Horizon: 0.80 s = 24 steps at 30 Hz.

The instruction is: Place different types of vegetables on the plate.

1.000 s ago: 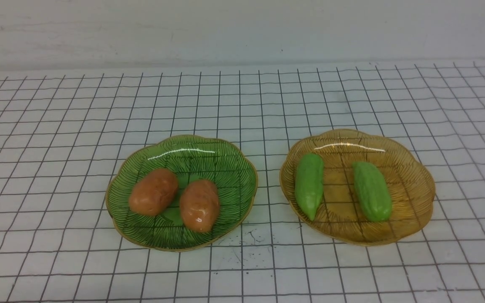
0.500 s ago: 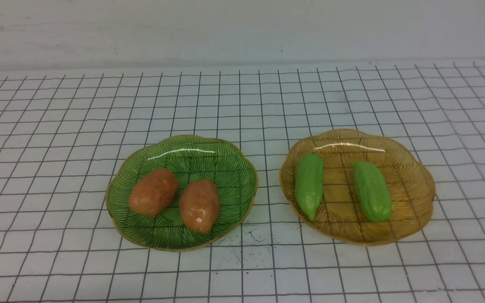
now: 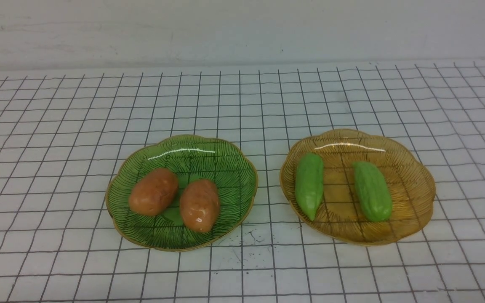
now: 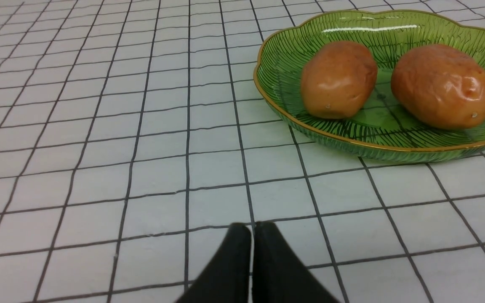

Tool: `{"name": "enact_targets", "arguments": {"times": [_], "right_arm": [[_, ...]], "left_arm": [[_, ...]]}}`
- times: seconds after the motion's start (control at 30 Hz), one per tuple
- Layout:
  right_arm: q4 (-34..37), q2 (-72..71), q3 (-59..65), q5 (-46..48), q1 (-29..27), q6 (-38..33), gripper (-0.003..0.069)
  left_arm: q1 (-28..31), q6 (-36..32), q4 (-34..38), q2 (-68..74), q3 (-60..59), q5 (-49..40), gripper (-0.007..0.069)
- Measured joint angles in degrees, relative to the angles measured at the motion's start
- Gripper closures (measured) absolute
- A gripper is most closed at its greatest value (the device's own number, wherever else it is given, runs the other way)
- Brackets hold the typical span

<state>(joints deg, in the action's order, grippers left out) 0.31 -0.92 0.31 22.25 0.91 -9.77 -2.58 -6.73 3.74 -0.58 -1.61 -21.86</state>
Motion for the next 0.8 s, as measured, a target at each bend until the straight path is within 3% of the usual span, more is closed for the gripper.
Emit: {"name": "enact_targets", "arguments": {"times": [0.8], "right_arm": [[0.4,0.1,0.8,0.3,0.0,3.2,0.0673]], "left_arm": [[0.0,0.0,0.0,0.0,0.0,0.0,0.0632]]}}
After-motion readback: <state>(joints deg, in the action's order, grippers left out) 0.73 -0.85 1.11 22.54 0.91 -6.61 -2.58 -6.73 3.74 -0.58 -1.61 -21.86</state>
